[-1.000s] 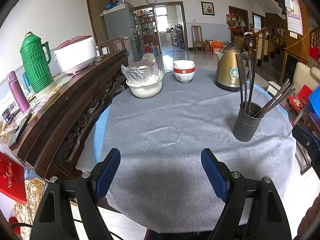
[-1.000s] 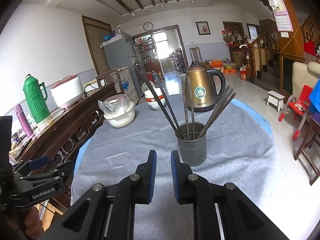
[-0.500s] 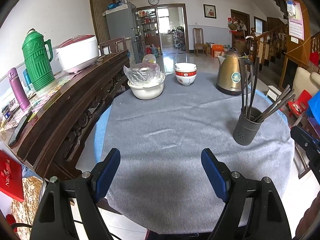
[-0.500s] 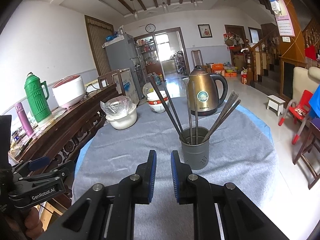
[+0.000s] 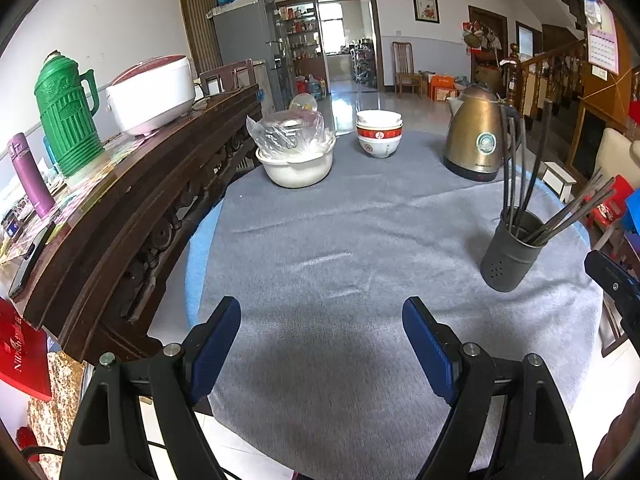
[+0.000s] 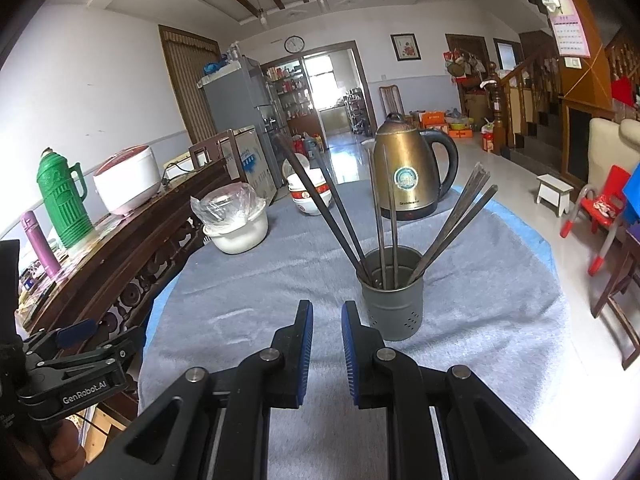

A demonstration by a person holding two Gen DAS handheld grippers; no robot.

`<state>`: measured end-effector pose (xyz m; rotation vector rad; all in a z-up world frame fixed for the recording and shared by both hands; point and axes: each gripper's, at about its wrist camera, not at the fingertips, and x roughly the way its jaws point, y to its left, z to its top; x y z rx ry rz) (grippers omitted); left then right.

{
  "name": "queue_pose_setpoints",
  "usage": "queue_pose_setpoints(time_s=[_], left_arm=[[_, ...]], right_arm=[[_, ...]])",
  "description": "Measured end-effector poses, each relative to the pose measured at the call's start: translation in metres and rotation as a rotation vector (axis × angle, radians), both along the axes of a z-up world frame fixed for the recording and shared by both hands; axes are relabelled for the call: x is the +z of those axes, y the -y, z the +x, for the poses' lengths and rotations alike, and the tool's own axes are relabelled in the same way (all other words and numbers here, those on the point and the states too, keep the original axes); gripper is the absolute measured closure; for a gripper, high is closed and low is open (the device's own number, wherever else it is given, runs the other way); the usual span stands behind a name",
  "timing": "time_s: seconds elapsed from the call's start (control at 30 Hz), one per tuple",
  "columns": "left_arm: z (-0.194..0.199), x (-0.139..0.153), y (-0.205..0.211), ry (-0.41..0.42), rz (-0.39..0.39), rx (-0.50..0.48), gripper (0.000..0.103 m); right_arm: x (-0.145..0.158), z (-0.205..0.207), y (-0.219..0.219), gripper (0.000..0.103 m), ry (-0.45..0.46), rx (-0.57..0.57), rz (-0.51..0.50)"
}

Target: Organize utensils

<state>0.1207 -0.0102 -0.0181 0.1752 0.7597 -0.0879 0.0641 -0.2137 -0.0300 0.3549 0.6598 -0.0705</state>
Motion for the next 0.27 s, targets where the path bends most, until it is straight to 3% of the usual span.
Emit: queue_pose_setpoints(time_s=[0.17, 0.27], left_arm=[[0.027, -0.02, 0.002, -0.05, -0.024, 0.001, 0.018], [0.063, -0.049, -0.006, -0.109, -0.072, 0.037, 0.018]], right_arm=[[-0.025, 0.011, 0.021, 0.086, -0.055, -0.039, 0.017], [-0.055, 0.018, 0.054, 0.086, -0.119, -0.135, 0.012]])
